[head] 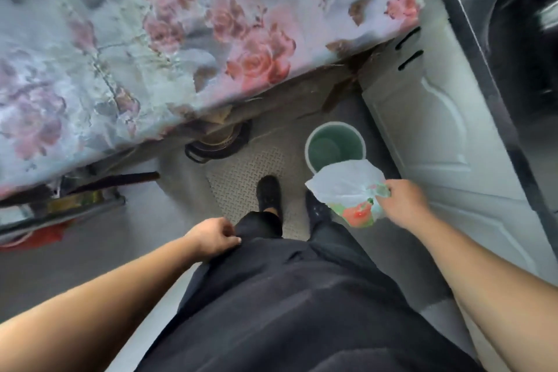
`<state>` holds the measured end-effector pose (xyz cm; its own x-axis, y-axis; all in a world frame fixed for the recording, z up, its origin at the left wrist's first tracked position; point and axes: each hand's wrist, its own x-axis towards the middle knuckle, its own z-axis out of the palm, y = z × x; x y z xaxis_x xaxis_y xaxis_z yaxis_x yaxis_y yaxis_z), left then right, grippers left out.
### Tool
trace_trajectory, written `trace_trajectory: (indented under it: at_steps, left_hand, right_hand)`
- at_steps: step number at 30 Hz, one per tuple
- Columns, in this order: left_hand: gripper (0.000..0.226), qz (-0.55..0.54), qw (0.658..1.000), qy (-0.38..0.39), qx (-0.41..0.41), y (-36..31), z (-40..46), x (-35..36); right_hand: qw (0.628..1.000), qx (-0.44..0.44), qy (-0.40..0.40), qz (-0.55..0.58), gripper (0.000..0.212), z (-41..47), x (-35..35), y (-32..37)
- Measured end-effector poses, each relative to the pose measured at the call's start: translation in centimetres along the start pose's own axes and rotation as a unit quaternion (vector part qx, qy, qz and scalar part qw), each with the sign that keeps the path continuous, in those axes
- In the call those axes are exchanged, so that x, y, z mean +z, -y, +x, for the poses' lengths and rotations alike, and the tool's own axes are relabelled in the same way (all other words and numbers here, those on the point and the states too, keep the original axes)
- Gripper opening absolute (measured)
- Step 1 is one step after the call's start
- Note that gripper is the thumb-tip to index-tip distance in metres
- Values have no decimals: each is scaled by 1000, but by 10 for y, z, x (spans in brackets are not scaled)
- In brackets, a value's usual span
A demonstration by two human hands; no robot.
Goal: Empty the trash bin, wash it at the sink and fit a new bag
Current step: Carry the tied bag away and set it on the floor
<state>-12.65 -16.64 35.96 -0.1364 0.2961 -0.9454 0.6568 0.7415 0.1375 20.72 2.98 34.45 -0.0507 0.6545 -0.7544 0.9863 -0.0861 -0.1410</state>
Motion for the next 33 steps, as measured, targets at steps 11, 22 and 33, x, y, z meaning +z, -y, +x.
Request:
trace_trajectory:
  at_steps: [11, 22, 33]
  left_hand:
    - [33, -312, 938, -112, -104, 1, -72, 100]
    - [23, -504, 830, -190, -145, 19, -124, 204]
    - [24, -666, 690, -190, -212, 117, -203, 404]
  right_hand:
    - [989, -81, 112, -53, 18, 3, -43, -6]
    - [955, -173, 143, -193, 22, -5, -51, 45]
    - [891, -317, 87, -314, 21, -113, 51, 168]
